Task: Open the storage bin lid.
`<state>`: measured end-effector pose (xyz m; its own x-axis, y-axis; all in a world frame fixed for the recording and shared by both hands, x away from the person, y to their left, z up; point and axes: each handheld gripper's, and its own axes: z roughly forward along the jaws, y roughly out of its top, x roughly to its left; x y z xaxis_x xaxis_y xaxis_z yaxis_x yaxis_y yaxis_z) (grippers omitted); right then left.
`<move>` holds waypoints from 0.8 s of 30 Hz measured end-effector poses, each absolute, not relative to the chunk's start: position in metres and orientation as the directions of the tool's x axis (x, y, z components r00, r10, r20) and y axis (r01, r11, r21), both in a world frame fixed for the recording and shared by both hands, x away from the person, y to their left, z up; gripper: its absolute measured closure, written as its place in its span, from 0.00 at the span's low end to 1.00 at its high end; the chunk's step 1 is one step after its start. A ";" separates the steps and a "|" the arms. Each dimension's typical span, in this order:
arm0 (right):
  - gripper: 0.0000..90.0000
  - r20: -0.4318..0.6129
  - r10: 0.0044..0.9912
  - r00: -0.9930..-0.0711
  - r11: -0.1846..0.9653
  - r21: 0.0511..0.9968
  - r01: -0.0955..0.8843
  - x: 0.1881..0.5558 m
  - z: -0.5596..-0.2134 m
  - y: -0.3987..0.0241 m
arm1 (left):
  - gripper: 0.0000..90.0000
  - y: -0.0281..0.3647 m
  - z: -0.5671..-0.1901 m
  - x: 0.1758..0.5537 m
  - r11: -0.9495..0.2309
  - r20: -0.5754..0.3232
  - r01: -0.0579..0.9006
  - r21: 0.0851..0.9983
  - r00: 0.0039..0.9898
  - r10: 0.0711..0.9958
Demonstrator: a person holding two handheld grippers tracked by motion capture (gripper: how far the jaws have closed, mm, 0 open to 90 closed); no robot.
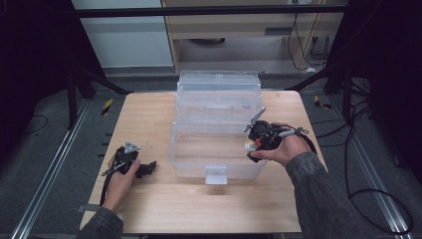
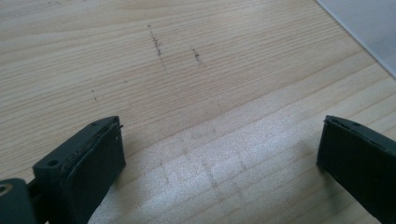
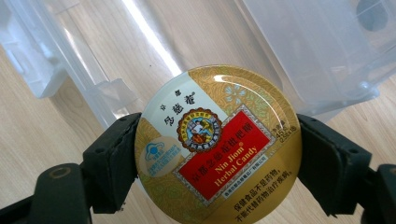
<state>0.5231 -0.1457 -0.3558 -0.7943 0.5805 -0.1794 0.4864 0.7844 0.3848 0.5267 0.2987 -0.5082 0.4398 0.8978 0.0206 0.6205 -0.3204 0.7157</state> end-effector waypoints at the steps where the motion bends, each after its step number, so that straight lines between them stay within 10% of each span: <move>1: 0.23 -0.182 0.578 -0.795 0.787 0.381 0.485 0.524 -0.357 -0.145 | 0.00 0.299 -0.508 0.527 -0.320 0.020 0.621 0.716 0.440 0.898; 24: 0.23 -0.161 0.586 -0.794 0.783 0.367 0.503 0.527 -0.369 -0.145 | 0.00 0.298 -0.508 0.527 -0.336 0.028 0.619 0.710 0.452 0.892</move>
<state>0.5273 -0.1447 -0.3693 -0.7940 0.5860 -0.1614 0.5030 0.7826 0.3669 0.5274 0.2985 -0.5077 0.4516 0.8918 0.0280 0.6188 -0.3357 0.7102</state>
